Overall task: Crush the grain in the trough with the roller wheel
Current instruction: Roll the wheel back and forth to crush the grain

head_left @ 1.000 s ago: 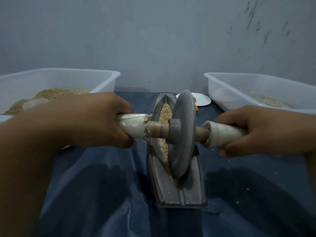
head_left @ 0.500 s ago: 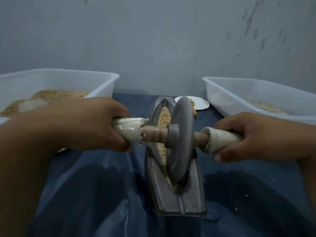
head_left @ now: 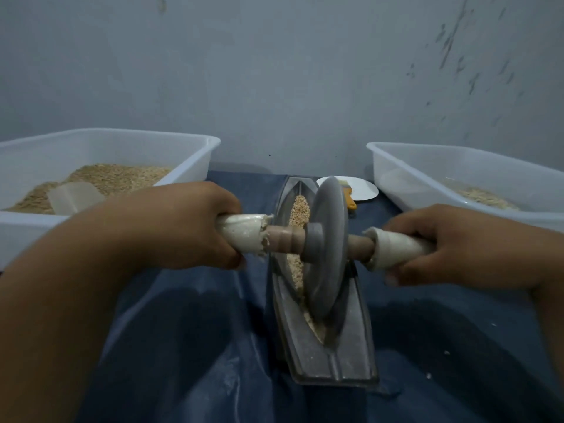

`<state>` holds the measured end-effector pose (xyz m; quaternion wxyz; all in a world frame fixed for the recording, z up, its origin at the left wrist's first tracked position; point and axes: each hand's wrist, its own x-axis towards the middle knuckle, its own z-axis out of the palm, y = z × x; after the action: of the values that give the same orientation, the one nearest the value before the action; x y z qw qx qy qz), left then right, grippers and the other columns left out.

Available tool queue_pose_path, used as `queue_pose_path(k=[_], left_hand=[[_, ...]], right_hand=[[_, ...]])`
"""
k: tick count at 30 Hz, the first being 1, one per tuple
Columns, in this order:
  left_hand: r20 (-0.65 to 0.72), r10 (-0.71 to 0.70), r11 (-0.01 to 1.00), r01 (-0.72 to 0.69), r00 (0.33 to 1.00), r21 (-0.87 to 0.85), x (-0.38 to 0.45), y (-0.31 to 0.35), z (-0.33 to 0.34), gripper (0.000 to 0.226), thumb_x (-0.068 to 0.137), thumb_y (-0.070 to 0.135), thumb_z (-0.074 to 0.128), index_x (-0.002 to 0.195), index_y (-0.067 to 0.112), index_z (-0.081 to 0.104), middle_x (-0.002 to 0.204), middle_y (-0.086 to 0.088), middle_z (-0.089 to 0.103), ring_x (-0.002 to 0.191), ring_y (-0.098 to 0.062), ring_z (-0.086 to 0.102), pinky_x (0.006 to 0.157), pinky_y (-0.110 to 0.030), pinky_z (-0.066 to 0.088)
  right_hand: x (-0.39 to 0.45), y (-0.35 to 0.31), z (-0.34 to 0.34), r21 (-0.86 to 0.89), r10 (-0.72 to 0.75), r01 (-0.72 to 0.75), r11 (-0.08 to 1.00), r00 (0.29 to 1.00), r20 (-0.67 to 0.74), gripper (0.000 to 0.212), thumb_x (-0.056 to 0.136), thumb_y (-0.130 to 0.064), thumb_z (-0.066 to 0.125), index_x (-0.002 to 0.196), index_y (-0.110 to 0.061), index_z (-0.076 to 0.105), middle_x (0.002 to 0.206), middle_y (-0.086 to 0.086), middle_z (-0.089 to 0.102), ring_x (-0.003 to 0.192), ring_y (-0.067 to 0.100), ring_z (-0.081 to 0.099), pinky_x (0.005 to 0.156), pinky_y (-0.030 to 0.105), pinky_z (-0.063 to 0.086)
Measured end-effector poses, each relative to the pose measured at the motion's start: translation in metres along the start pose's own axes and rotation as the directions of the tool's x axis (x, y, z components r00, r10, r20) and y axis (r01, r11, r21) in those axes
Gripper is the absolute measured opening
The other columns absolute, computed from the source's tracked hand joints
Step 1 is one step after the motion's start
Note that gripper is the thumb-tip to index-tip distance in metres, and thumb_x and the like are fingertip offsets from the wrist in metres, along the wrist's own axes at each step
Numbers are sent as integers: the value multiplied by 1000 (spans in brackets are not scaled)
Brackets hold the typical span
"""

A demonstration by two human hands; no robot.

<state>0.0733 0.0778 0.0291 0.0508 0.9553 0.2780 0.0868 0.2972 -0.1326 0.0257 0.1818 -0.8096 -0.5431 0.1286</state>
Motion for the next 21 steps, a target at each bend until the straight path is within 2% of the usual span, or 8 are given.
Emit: queue_pose_path(k=[3, 5, 8, 12, 14, 16, 18, 21], left_hand=[[-155, -42, 997, 51, 987, 53, 12, 4, 16, 28, 67, 49, 75, 84, 33, 59, 74, 12, 58, 73, -7, 56, 58, -26, 37], [-177, -44, 997, 54, 983, 50, 16, 4, 22, 28, 70, 47, 75, 83, 32, 56, 77, 12, 57, 77, -11, 56, 62, -28, 37], [-87, -45, 999, 46, 995, 10, 10, 1, 13, 30, 65, 51, 78, 80, 33, 58, 73, 12, 58, 70, -4, 54, 59, -27, 38], [11, 21, 1000, -21, 1000, -4, -7, 2, -4, 40, 49, 62, 70, 84, 47, 60, 74, 27, 60, 61, -1, 57, 58, -27, 45], [-20, 9, 1000, -9, 1000, 17, -5, 3, -3, 37, 53, 61, 72, 84, 46, 60, 74, 25, 60, 62, -2, 56, 58, -27, 44], [-101, -27, 999, 31, 995, 37, 3, 6, 6, 29, 64, 53, 76, 80, 37, 59, 72, 13, 59, 66, -2, 53, 58, -26, 38], [-158, -45, 998, 52, 986, 39, 11, 7, 16, 27, 70, 47, 77, 77, 33, 55, 75, 12, 56, 69, -3, 50, 56, -26, 33], [-93, -37, 999, 39, 995, 17, 12, 3, 17, 28, 68, 48, 78, 81, 32, 59, 77, 11, 58, 71, -5, 53, 58, -26, 37]], right_hand=[[19, 1, 17, -107, -8, -20, 994, 967, -253, 26, 68, -45, 81, 86, -42, 62, 78, -11, 64, 74, 6, 59, 70, 36, 50], [24, -1, 24, -149, -5, -45, 988, 949, -316, 25, 72, -42, 80, 87, -40, 59, 82, -11, 63, 80, 10, 59, 76, 38, 51], [13, -1, 11, -95, 17, -34, 995, 985, -174, 30, 63, -51, 80, 86, -43, 64, 77, -14, 66, 71, 4, 60, 68, 32, 50], [-12, -2, -5, -40, 17, -14, 999, 996, 89, 60, 45, -74, 71, 99, -48, 65, 78, -13, 69, 67, 2, 64, 63, 25, 49], [-8, -2, -3, -40, 8, -6, 999, 999, 52, 54, 48, -71, 73, 97, -49, 65, 77, -15, 67, 67, 1, 63, 62, 25, 48], [7, -2, 9, -58, -3, -3, 998, 995, -95, 33, 60, -57, 78, 88, -48, 64, 75, -16, 65, 67, 2, 60, 64, 30, 48], [20, -2, 20, -129, -5, -30, 991, 965, -261, 23, 72, -44, 79, 86, -42, 61, 77, -11, 63, 73, 7, 59, 71, 38, 50], [17, -4, 18, -160, -11, -29, 987, 970, -245, 24, 70, -43, 78, 87, -38, 62, 78, -11, 64, 74, 7, 59, 69, 34, 49]])
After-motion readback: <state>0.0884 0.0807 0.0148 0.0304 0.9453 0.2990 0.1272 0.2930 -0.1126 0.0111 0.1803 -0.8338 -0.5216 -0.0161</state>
